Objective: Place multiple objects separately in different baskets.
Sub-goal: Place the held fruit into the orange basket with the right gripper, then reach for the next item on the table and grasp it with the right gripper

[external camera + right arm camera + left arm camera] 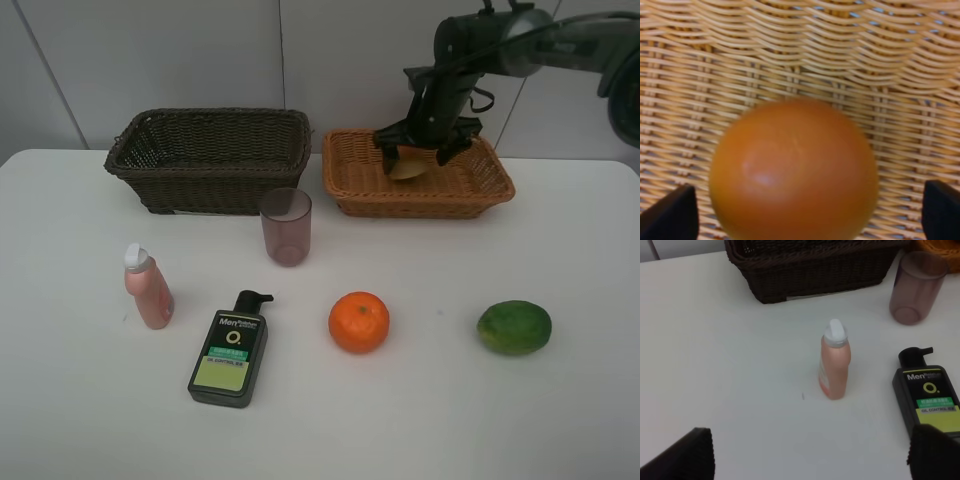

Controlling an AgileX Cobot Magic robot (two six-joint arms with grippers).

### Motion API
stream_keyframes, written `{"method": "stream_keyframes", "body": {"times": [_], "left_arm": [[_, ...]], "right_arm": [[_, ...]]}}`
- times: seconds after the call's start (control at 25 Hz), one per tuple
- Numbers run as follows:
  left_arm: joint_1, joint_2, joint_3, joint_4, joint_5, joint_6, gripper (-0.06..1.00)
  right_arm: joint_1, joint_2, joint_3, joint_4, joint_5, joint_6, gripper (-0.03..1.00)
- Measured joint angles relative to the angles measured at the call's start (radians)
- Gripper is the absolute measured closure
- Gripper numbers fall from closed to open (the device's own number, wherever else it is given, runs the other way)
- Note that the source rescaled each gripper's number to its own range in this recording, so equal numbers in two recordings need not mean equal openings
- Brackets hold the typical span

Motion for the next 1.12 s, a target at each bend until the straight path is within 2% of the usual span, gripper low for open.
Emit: {"method": "stream_keyframes", "body": {"times": [0.2, 0.52, 0.68, 0.96, 1.12], "left_arm": [[0.000, 0.000, 0.000, 0.000, 0.000, 0.000, -0.06], [0.000, 0.000, 0.000, 0.000, 0.000, 0.000, -0.06], [0.000, 0.000, 0.000, 0.000, -0.001, 0.000, -0.06], [0.000, 0.000, 0.000, 0.000, -0.003, 0.000, -0.06], [0.000, 0.000, 0.000, 0.000, -0.003, 0.000, -0.06]], "right_arm": [[0.032, -0.020, 0.000, 0.003, 0.020, 0.000, 0.00], [0.076, -0.163, 0.034, 0.022, 0.132, 0.000, -0.02], [0.099, -0.296, 0.185, 0.022, 0.108, -0.018, -0.03], [0.110, -0.601, 0.579, 0.025, -0.034, -0.023, -0.03], [0.118, -0.761, 0.775, 0.024, -0.071, -0.025, -0.03]]}}
